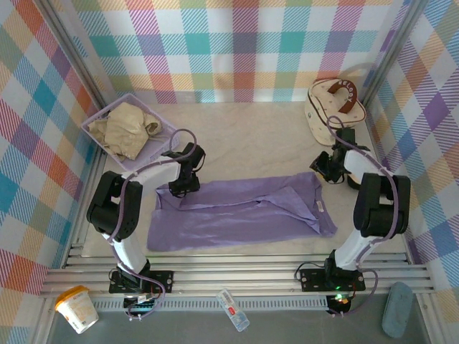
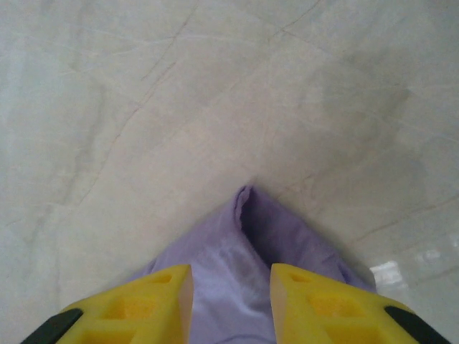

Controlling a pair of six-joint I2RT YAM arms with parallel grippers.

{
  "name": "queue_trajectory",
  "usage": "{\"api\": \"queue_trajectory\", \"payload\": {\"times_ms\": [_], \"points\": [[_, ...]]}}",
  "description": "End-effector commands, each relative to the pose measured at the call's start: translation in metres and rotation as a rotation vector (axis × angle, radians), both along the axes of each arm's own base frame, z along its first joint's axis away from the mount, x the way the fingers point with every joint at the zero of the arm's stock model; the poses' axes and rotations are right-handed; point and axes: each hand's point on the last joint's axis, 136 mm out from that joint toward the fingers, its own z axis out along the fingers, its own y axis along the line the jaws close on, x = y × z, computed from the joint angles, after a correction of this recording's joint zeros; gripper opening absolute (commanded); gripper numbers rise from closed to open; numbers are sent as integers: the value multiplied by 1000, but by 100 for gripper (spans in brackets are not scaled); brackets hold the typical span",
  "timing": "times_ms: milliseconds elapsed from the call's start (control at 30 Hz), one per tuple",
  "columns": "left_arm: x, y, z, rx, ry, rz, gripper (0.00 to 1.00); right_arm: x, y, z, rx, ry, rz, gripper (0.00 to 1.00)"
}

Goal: Fold and stack the mixed laundry pile

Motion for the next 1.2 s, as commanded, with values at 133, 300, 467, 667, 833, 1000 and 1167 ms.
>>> {"api": "queue_trajectory", "payload": {"times_ms": [133, 300, 467, 667, 833, 1000, 1167], "points": [[-14, 16, -22, 68, 55, 39, 46, 12, 7, -10, 26, 3, 30, 25], [-18, 21, -31, 97, 82, 54, 46, 6, -8, -12, -45, 57, 12, 2], [-22, 27, -32, 131, 96, 41, 46, 10, -21, -4, -63, 32, 7, 0], [-24, 30, -29, 145, 96, 38, 46, 21, 3, -3, 55, -30, 69, 28], [-24, 29, -29, 139, 97, 45, 46, 19, 9, -17, 74, 6, 76, 31], [-24, 29, -29, 140, 101, 47, 46, 18, 14, -25, 101, 20, 70, 27], [-26, 30, -30, 145, 105, 51, 46, 17, 9, -25, 78, 33, 40, 5]]}}
